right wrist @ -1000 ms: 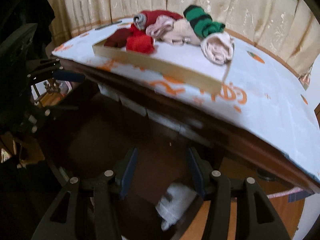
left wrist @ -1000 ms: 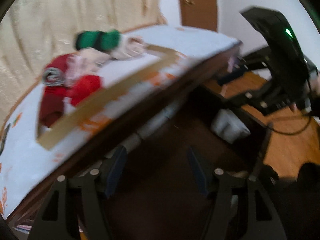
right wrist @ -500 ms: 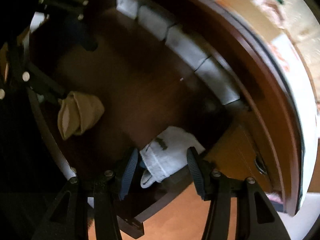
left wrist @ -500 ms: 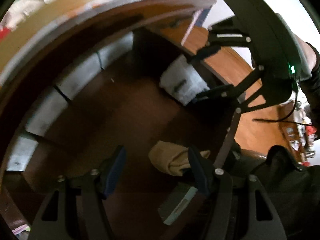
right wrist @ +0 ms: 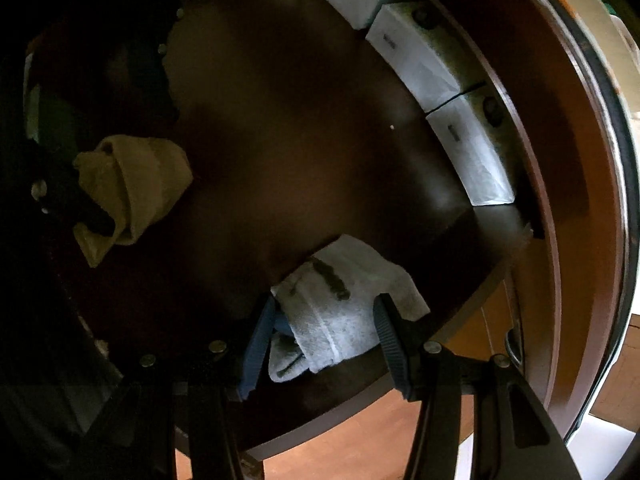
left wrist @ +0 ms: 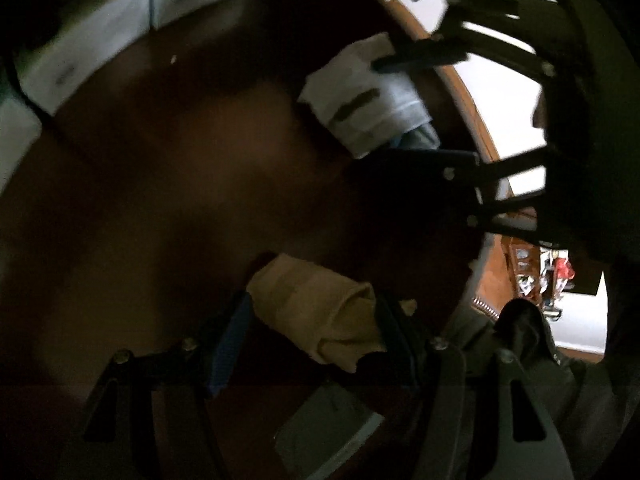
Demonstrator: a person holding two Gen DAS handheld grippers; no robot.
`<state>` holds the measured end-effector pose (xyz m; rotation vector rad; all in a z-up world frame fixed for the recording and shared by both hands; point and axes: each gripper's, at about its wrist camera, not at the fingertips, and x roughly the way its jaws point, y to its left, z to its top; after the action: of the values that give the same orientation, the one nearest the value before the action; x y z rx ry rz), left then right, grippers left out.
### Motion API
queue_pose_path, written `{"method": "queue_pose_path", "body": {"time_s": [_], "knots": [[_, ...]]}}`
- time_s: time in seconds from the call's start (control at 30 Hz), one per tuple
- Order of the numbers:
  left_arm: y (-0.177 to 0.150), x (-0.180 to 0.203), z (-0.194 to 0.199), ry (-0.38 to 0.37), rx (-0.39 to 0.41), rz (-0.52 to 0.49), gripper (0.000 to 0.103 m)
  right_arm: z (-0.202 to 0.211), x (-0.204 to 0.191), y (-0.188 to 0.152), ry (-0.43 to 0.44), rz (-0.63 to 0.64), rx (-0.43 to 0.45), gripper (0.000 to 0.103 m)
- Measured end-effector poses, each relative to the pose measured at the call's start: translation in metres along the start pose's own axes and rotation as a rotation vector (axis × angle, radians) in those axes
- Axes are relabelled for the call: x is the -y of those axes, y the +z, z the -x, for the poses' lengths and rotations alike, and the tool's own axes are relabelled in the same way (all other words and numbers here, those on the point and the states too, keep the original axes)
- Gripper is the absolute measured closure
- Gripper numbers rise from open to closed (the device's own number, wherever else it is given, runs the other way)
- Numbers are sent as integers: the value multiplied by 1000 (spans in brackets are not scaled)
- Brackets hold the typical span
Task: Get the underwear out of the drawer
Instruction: 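Grasp grey underwear with the right gripper while the left grasps beige underwear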
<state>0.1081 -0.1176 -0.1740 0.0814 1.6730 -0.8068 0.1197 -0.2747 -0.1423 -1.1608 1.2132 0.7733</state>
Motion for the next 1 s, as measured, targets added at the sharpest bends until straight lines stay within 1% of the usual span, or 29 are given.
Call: {"method": "queue_pose_path", "body": {"time_s": [0.1, 0.23, 0.33, 0.43, 0.47, 0.5, 0.6, 0.67, 0.73, 0.77, 0.8, 0.9, 0.97, 1.0], "knots": [[0, -1, -9, 1, -30, 19, 38, -7, -1, 3, -10, 11, -18, 49], [-3, 0, -14, -3, -33, 35, 39, -13, -3, 3, -30, 30, -27, 49], [-8, 4, -14, 17, -6, 27, 51, -17, -3, 4, -50, 35, -20, 49], [-16, 10, -12, 24, 28, 13, 61, -17, -5, 2, -81, 15, 5, 49], [-18, 11, -11, 27, 40, 8, 68, -17, -6, 2, -87, 13, 11, 56], [-23, 14, -8, 37, 67, 5, 68, -19, -4, -1, -90, 5, 24, 69], [-34, 19, 5, 62, 155, -10, 72, -15, 2, -7, -77, -68, 94, 78], [-41, 20, 15, 66, 215, 4, 72, -9, 8, -13, -67, -127, 144, 80], [-48, 24, 23, 118, 275, -11, 72, -2, 12, -16, -50, -181, 191, 80], [-54, 24, 28, 124, 307, -5, 72, 0, 14, -17, -44, -202, 211, 80], [-56, 24, 31, 126, 329, 5, 72, 3, 15, -19, -40, -222, 231, 80], [-64, 19, 45, 168, 403, 25, 72, 12, 16, -23, -18, -282, 295, 80], [-70, 16, 52, 178, 440, 41, 72, 19, 15, -25, -3, -324, 346, 80], [-79, 14, 54, 194, 468, 45, 72, 22, 17, -26, 6, -344, 373, 80]]}}
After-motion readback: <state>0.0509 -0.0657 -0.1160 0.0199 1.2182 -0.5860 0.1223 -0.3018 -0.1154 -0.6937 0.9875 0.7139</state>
